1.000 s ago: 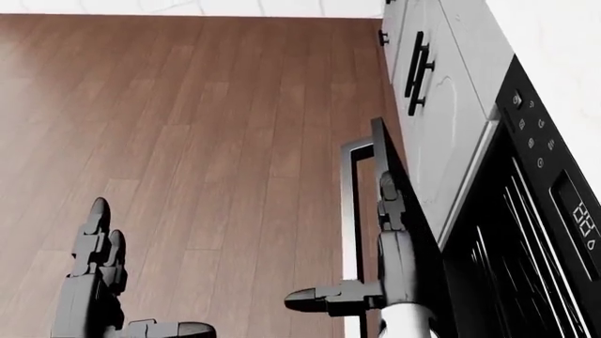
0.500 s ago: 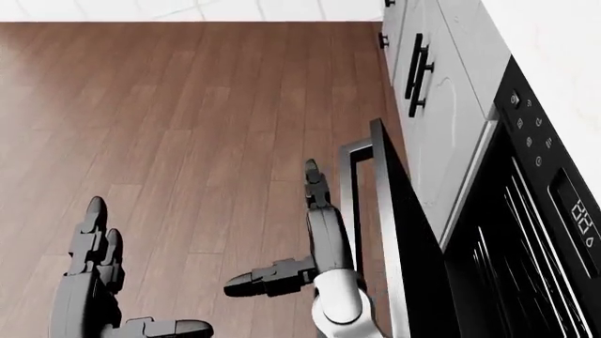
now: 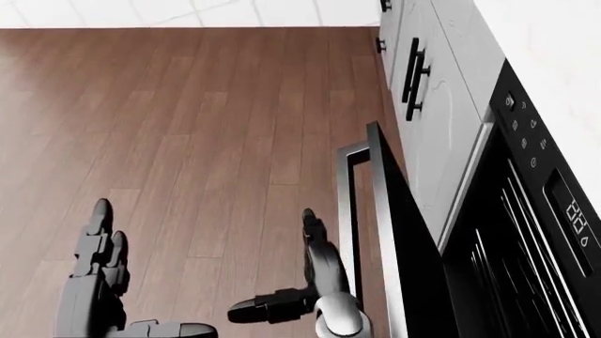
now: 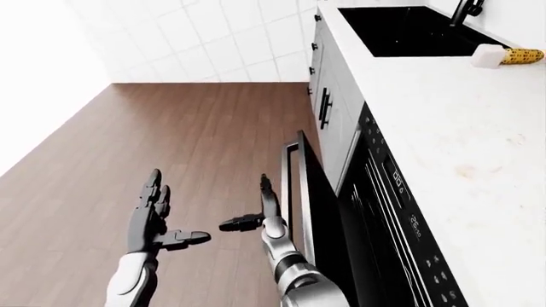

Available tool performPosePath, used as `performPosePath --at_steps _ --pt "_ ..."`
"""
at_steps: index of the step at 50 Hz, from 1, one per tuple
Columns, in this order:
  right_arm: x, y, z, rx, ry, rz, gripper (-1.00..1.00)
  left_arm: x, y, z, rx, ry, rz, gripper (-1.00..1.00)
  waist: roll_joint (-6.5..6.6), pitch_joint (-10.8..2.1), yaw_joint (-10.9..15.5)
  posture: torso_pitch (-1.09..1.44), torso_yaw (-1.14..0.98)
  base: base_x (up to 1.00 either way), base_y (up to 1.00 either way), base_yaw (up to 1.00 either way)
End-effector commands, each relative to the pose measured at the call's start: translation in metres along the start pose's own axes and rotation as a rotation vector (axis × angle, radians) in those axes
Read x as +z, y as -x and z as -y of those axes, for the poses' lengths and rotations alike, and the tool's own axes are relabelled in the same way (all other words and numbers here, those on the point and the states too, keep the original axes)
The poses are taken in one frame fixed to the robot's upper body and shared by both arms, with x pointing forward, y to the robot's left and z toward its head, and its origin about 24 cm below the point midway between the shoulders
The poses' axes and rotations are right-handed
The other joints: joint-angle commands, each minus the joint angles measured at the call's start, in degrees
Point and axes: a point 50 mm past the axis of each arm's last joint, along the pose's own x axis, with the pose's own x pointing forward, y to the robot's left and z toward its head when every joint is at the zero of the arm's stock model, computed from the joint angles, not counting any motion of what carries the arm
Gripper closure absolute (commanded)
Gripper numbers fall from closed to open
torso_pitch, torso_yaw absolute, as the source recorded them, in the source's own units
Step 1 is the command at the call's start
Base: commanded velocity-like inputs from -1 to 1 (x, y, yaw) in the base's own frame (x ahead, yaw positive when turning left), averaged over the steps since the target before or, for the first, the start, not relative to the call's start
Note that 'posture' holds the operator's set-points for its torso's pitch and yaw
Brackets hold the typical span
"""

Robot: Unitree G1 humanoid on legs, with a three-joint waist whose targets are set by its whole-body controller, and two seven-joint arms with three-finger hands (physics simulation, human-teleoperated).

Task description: Close the dishwasher door

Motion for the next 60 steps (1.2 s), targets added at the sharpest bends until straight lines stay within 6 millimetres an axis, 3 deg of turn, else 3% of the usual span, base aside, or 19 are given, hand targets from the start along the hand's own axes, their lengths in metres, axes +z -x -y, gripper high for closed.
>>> performPosePath --at_steps 1,19,31,60 --pt "0.01 -0.002 -0.003 0.03 -0.017 0.043 -1.0 0.017 -0.003 -0.001 0.001 -0.001 0.09 -1.0 0.23 -1.09 0.0 0.0 0.0 0.0 0.0 0.0" --pt "-0.043 0.014 0.001 0.071 -0.137 -0.15 -1.0 0.019 -0.001 0.0 -0.003 0.0 0.091 -1.0 -0.02 -0.97 0.12 0.0 0.0 0.0 0.0 0.0" --pt "-0.073 0.028 0.002 0.049 -0.112 -0.248 -1.0 0.02 -0.002 -0.002 0.002 0.001 0.094 -1.0 -0.19 -0.99 0.2 0.0 0.0 0.0 0.0 0.0" --pt "-0.099 0.042 0.019 -0.032 -0.121 -0.324 -1.0 0.023 0.0 -0.001 0.0 0.001 0.099 -1.0 -0.17 -1.23 0.44 0.0 0.0 0.0 0.0 0.0"
